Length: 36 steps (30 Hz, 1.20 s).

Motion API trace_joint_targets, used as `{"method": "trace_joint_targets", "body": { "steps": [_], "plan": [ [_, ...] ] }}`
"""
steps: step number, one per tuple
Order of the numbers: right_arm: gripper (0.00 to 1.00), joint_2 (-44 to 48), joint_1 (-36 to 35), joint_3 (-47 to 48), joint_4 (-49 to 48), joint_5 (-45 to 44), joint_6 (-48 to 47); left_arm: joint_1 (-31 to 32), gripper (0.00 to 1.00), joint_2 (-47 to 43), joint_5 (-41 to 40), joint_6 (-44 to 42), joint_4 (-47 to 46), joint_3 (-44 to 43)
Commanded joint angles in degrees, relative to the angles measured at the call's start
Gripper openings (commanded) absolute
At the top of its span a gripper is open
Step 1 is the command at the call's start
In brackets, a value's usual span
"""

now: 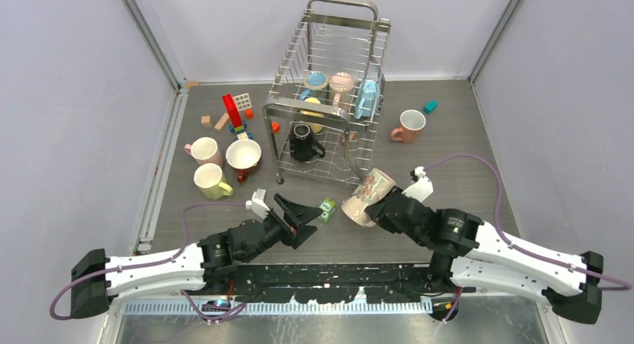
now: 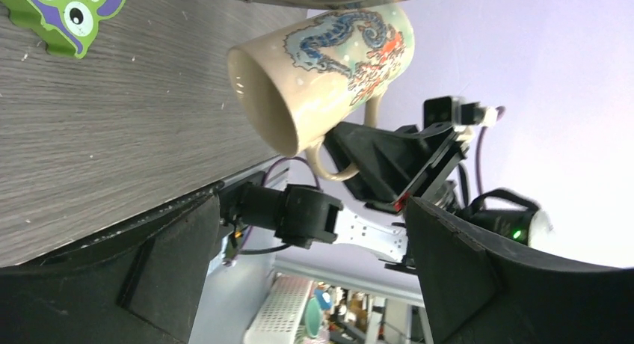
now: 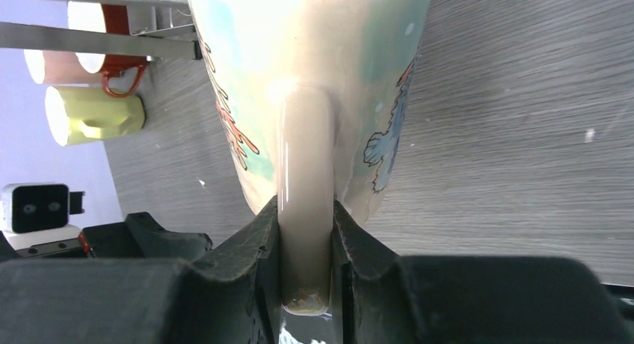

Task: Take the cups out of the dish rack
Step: Place the cup at the center of the board.

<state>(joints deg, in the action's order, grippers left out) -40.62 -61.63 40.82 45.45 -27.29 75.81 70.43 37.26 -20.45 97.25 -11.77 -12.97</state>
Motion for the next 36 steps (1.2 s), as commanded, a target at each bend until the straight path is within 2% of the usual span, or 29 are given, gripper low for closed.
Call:
{"method": "trace_joint_targets", "body": {
  "steps": [1, 8, 15, 19, 27, 36],
  "plan": [
    [0.01, -2.66, -7.01, 0.17, -14.64, -13.73, 11.80, 0.25, 0.94, -0.75, -5.45, 5.20, -5.35, 1.36],
    [0.01, -8.53, -16.69, -0.32, -22.29, -22.99, 19.36, 0.25, 0.83, -4.26, -7.56, 7.45, -2.27, 2.25],
    [0.01, -10.83, -19.13, 0.38, -25.67, -25.33, 22.77, 0.24, 0.78, -9.26, -8.61, 9.63, 7.58, 2.16],
    [0.01, -11.06, -19.36, 0.38, -28.67, -24.53, 22.80, 0.24, 0.76, -11.64, -10.29, 10.22, 10.27, 2.44],
    [0.01, -11.44, -19.85, -0.21, -32.16, -22.48, 23.23, 0.19, 0.74, -10.48, -12.64, 7.35, 6.49, 2.35],
    [0.01, -12.33, -19.90, -3.35, -39.32, -19.38, 23.60, -2.78, 0.67, -4.68, -7.54, 5.83, -4.20, 2.99]
  ]
}}
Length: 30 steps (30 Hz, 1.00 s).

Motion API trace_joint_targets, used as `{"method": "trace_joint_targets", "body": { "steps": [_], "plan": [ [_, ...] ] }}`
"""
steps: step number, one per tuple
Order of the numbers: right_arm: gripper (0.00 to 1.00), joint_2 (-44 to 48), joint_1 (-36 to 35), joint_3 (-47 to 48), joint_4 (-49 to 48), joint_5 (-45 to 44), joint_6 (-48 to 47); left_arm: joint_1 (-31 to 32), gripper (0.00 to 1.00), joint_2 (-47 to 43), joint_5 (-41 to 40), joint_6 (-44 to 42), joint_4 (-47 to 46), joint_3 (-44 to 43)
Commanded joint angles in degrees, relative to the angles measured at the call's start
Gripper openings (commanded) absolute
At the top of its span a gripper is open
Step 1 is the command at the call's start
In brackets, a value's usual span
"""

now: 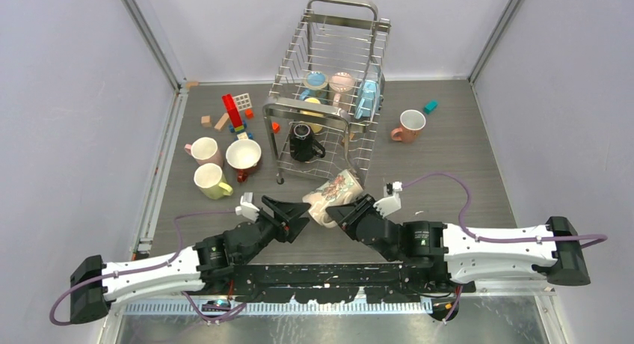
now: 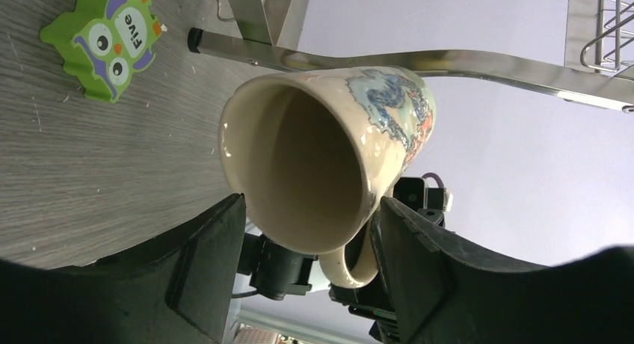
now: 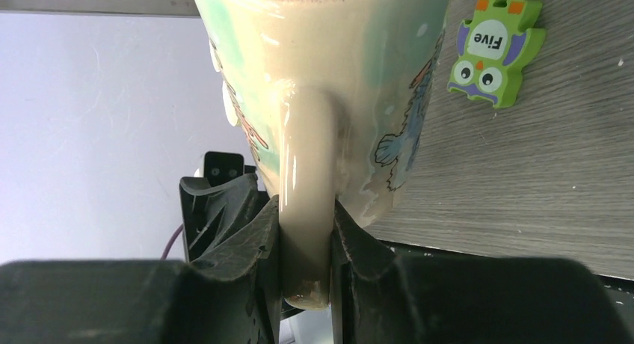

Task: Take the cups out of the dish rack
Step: Place the cup at the center of the board.

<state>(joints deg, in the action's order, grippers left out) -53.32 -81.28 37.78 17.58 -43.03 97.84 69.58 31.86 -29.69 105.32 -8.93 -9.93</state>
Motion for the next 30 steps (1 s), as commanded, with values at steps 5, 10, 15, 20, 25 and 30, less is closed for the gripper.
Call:
{"method": "trace_joint_targets", "body": {
  "steps": [5, 10, 15, 20, 25, 30],
  "plan": [
    [0.01, -0.06, -0.24, -1.95, -15.28, -2.27, 1.34, -4.06, 0.64, -1.75, 4.50, -3.97, -4.24, -1.97],
    [0.01, -0.18, -0.29, -3.68, -20.28, -1.46, 0.87, -4.46, 0.58, -3.09, 5.13, -3.90, -4.29, -1.61],
    [0.01, -1.05, -0.29, -5.12, -24.99, 0.21, 1.58, -5.01, 0.56, -1.90, 5.29, -3.37, -9.26, -0.29],
    [0.01, -1.60, -0.29, -6.36, -28.42, 1.37, 2.69, -6.22, 0.52, -0.73, 6.37, -3.54, -13.14, -0.26],
    [0.01, -2.41, -0.27, -7.08, -31.05, 2.31, 3.45, -7.02, 0.49, -1.28, 6.37, -3.33, -14.49, 0.11],
    [0.01, -3.28, -0.29, -7.22, -32.56, 3.04, 3.99, -7.17, 0.45, -3.12, 4.10, -3.09, -15.83, 0.96]
  ]
}}
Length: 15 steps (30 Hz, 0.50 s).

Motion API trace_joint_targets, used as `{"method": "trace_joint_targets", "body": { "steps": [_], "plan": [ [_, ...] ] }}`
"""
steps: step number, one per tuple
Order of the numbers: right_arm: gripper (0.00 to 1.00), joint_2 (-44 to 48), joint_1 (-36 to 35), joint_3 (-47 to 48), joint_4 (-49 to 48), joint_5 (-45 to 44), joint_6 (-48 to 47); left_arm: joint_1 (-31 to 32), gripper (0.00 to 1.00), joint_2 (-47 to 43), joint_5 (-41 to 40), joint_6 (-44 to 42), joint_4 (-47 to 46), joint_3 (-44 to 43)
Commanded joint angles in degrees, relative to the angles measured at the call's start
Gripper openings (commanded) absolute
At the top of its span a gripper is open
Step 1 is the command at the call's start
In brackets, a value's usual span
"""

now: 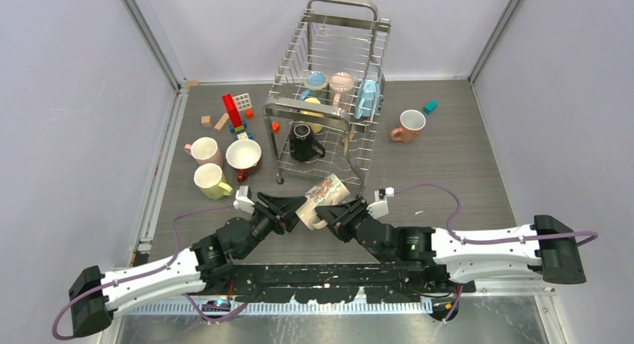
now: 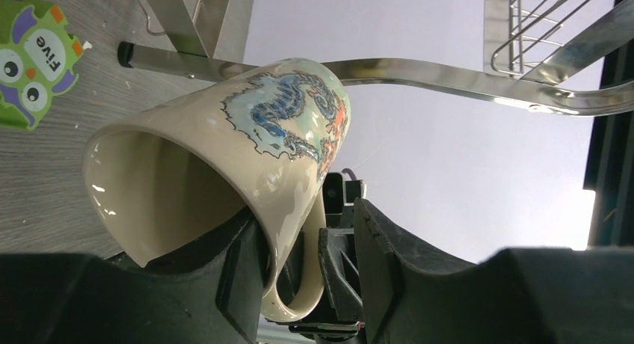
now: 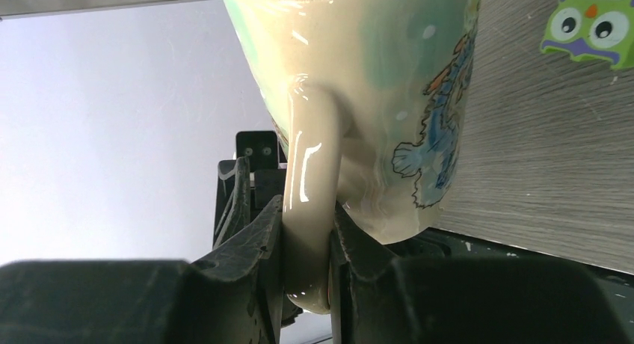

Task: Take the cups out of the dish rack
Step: Place the cup at the center of the board.

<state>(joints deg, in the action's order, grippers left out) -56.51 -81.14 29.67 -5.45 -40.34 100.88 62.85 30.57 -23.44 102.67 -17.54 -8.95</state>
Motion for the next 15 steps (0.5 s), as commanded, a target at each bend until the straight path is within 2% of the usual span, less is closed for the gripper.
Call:
{"method": "trace_joint_targets", "body": {
  "steps": [1, 4, 8, 13, 15],
  "plan": [
    [0.01, -0.32, -0.42, 0.83, -10.09, 0.57, 1.07, -0.45, 0.44, -2.24, -2.66, -0.53, -7.17, 0.05],
    [0.01, -1.06, -0.42, 0.86, -11.25, 1.11, 1.31, -0.54, 0.37, -3.23, -3.80, -1.00, -7.93, 0.33],
    [0.01, -1.80, -0.42, 1.00, -11.98, 1.69, 1.57, -0.55, 0.15, -3.92, -4.51, -1.70, -8.02, 0.11],
    [0.01, -2.62, -0.40, 1.63, -11.78, 2.09, 1.43, -0.60, 0.02, -4.34, -4.50, -3.50, -7.81, -0.23],
    [0.01, -2.76, -0.42, 2.52, -10.45, 2.37, 1.05, -0.64, 0.00, -5.54, -4.44, -4.87, -4.81, -1.25]
  ]
}}
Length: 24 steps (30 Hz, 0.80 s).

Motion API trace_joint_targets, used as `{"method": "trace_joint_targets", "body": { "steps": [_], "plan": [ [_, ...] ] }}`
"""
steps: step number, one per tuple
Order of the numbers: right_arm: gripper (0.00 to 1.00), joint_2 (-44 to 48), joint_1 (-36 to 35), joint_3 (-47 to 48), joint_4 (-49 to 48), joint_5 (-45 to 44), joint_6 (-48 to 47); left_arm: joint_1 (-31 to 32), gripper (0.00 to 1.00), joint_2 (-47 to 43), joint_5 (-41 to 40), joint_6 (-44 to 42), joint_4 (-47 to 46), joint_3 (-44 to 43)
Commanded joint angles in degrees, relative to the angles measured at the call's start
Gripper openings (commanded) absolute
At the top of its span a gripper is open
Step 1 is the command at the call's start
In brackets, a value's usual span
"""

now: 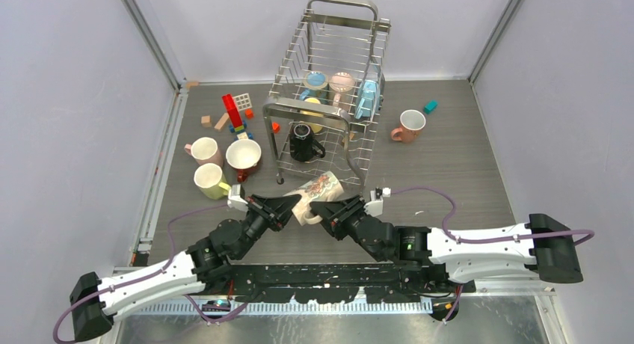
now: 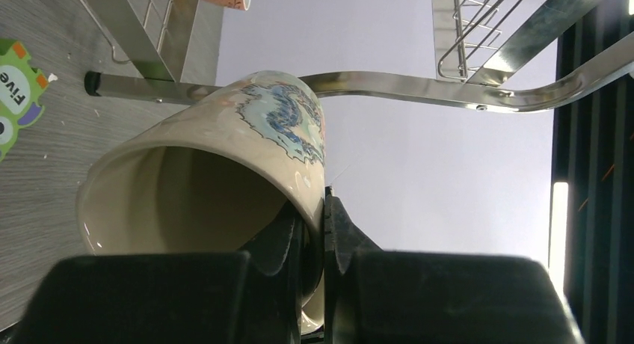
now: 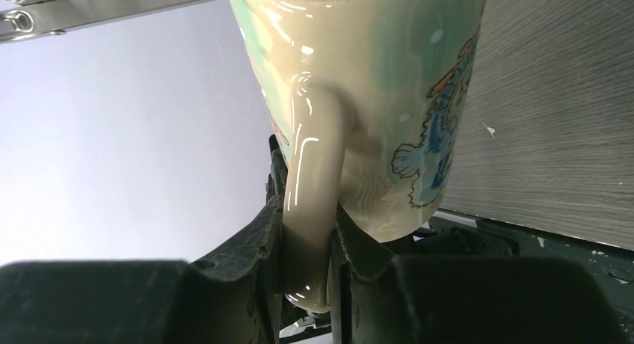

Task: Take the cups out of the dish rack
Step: Place the cup at the center of the board.

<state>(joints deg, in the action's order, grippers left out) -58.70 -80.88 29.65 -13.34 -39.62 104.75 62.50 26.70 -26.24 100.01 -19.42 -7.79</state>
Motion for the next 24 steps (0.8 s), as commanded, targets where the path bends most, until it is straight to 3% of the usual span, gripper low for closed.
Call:
{"method": "trace_joint_targets", "body": {
  "steps": [1, 2, 6, 10, 16, 24],
  "plan": [
    [0.01, -0.54, -0.63, 3.25, -0.83, 1.79, -3.10, -0.28, 0.00, -2.82, -1.57, -3.16, -0.21, -3.26],
    [0.05, -0.46, -0.67, 4.21, 1.74, 1.98, -3.26, -0.28, 0.00, -3.77, -1.54, -4.62, 2.74, -4.18],
    [0.52, 0.41, -0.68, 7.21, 10.76, 1.98, -3.96, -0.28, 0.00, -8.80, -3.09, -9.75, 20.04, -9.39],
    [0.82, 1.91, -0.67, 8.09, 16.28, 1.11, -5.00, -0.33, 0.00, -11.47, -4.34, -13.77, 32.02, -13.99],
    [0.96, 2.91, -0.68, 12.59, 27.24, -0.02, -8.20, -0.30, 0.00, -9.86, -4.53, -21.93, 42.49, -21.43],
    [1.00, 6.18, -0.34, 17.35, 41.62, -1.40, -14.85, -0.27, 0.00, -2.59, -6.59, -32.02, 61.33, -35.15]
  ]
}}
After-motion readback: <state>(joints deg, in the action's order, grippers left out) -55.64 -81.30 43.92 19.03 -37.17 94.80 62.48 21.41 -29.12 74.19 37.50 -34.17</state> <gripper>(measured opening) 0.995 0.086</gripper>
